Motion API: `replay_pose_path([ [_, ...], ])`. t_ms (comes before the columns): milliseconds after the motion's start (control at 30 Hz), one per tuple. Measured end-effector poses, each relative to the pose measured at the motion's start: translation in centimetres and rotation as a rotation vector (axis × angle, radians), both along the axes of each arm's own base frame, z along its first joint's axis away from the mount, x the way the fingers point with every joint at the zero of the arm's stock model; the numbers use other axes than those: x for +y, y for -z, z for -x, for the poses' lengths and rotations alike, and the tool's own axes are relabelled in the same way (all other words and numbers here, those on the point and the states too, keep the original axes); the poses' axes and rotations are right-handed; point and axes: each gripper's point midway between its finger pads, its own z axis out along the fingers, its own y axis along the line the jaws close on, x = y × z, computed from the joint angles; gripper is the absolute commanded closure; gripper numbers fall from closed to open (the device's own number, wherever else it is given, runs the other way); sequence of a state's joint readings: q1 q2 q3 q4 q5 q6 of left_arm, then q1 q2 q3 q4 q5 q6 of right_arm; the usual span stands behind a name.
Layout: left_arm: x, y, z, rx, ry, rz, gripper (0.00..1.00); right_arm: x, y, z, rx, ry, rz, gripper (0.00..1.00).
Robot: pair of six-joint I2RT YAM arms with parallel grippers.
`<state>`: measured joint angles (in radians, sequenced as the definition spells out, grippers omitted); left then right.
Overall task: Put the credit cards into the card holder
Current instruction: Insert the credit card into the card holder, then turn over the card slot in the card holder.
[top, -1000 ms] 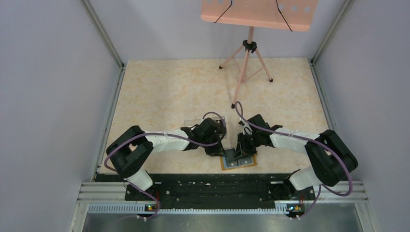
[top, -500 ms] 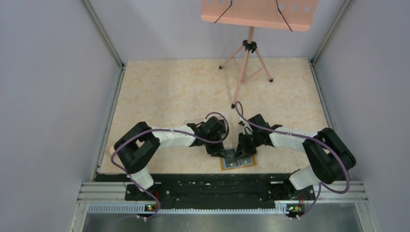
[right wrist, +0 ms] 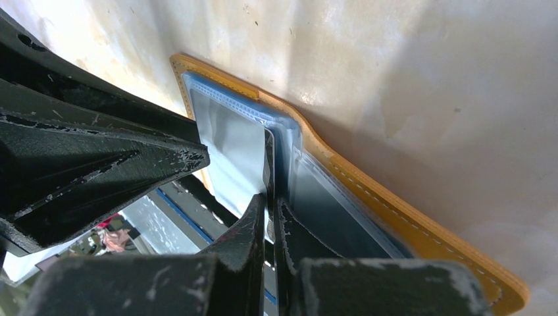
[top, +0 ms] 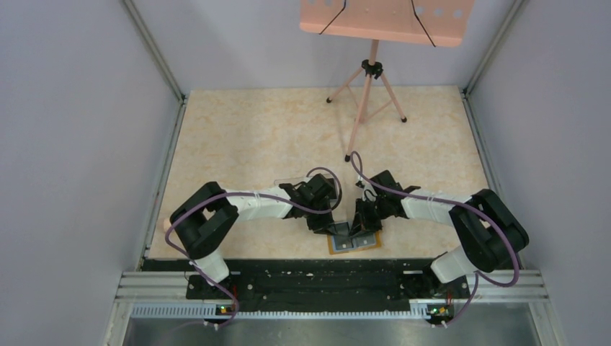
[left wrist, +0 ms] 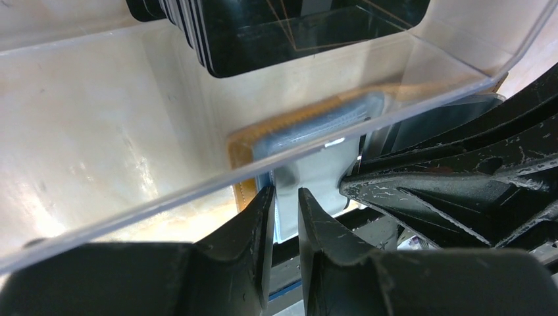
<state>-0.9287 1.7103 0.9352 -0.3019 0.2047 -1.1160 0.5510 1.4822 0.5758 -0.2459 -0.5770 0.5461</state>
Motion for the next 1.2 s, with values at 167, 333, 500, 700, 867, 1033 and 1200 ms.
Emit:
replay_pose_path([
  [167,-0.03,-0.03,0.06,0.000,0.002,-0.008,0.74,0.01,0.01,0.01,0.001,0.000,-0.001,1.00],
  [333,-0.05,0.08,0.04,0.013,0.013,-0.056,0.72,0.13,0.00,0.04,0.007,0.000,-0.007,1.00],
  [500,-0.03,0.12,0.06,0.006,0.020,-0.084,0.71,0.13,0.00,0.04,0.007,0.000,-0.007,1.00],
  [700,0.10,0.08,0.08,0.009,0.021,-0.104,0.69,0.18,0.00,0.05,0.007,-0.001,-0.009,1.00],
  [867,0.14,0.11,0.08,0.008,0.032,-0.133,0.68,0.30,0.00,0.07,0.008,-0.004,-0.018,0.98],
  [1033,0.32,0.16,-0.02,-0.003,0.045,-0.173,0.68,0.36,-0.01,0.10,0.009,-0.004,-0.023,0.85],
  [1200,0.38,0.22,-0.06,-0.007,0.057,-0.200,0.69,0.59,-0.19,0.17,0.012,-0.010,-0.039,0.73],
])
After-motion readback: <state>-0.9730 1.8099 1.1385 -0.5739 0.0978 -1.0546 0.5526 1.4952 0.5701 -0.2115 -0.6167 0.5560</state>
